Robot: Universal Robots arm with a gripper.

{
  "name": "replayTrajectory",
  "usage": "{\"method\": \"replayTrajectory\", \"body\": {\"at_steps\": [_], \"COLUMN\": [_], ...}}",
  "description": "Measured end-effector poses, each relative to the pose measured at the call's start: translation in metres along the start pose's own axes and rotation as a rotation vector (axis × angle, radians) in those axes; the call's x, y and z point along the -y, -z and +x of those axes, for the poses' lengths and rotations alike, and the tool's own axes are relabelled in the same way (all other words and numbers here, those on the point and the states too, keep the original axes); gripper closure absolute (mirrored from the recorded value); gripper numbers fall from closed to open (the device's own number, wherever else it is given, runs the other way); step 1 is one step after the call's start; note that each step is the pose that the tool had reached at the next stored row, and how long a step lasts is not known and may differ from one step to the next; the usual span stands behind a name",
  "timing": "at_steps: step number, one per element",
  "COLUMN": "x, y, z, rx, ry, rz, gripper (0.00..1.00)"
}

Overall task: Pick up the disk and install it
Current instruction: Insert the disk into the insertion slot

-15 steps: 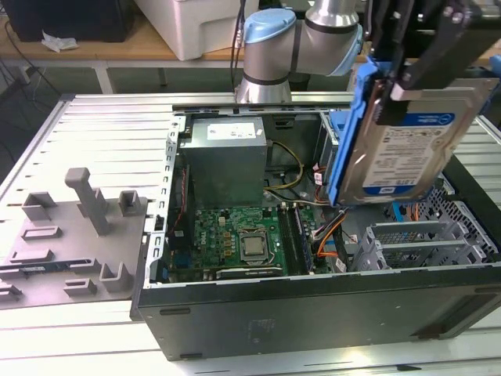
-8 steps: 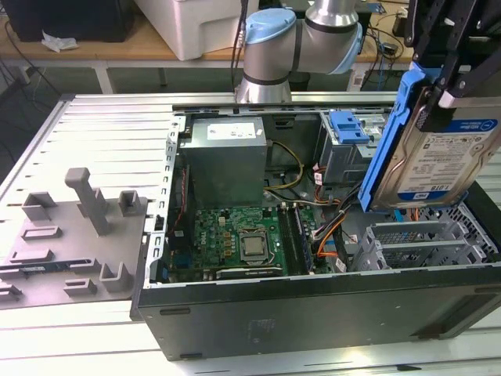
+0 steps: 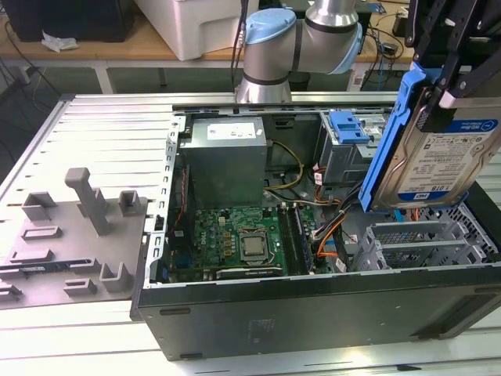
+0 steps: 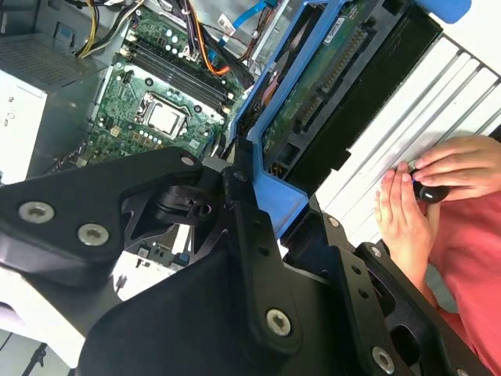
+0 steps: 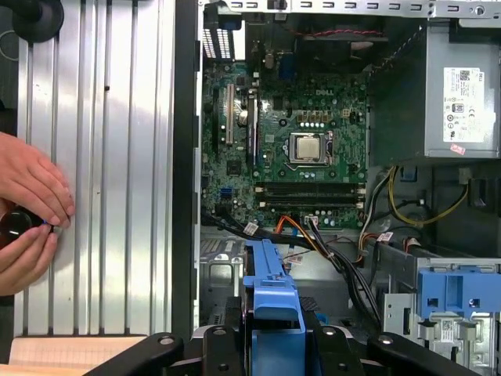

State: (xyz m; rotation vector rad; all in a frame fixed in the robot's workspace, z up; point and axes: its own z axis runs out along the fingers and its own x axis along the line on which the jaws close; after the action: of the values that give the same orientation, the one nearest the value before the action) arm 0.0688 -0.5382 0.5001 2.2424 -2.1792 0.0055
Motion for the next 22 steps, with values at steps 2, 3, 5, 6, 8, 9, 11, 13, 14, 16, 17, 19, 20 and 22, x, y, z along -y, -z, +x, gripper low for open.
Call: {"method": "replayTrajectory", "body": {"at_steps": [2, 3, 5, 6, 8, 9, 11, 13, 14, 16, 17, 19, 20, 22], "x": [0.0000, 0.0000, 0.0002, 0.0011, 0.0032, 0.0043, 0.0056, 0.0070, 0.0080, 0.0104, 0.0122, 0.0159, 0.0180, 0.0196], "y": [-0.0003, -0.0004, -0.0005, -0.0006, -0.0007, -0.0007, -0.0010, -0.0014, -0.0018, -0.0023, -0.0025, -0.0031, -0.0035, -0.0040], "z": [0.0000, 0.0000, 0.0000, 0.0000, 0.0001, 0.0001, 0.0001, 0.0002, 0.0002, 0.0003, 0.0003, 0.0004, 0.0004, 0.0004], "rx": [0.0002, 0.0002, 0.0004, 0.0013, 0.0023, 0.0025, 0.0030, 0.0033, 0.0039, 0.0042, 0.0043, 0.0045, 0.0043, 0.0043], "ry": [0.000, 0.000, 0.000, -0.001, -0.005, -0.008, -0.016, -0.027, -0.035, -0.047, -0.052, -0.054, -0.054, -0.054], "rz": [0.0000, 0.0000, 0.0000, 0.0001, 0.0000, 0.0000, -0.0001, -0.0002, -0.0003, -0.0004, -0.0005, -0.0005, -0.0005, -0.0005], "gripper": [0.63, 0.63, 0.63, 0.63, 0.63, 0.63, 0.63, 0.63, 0.63, 0.63, 0.63, 0.63, 0.63, 0.63]}}
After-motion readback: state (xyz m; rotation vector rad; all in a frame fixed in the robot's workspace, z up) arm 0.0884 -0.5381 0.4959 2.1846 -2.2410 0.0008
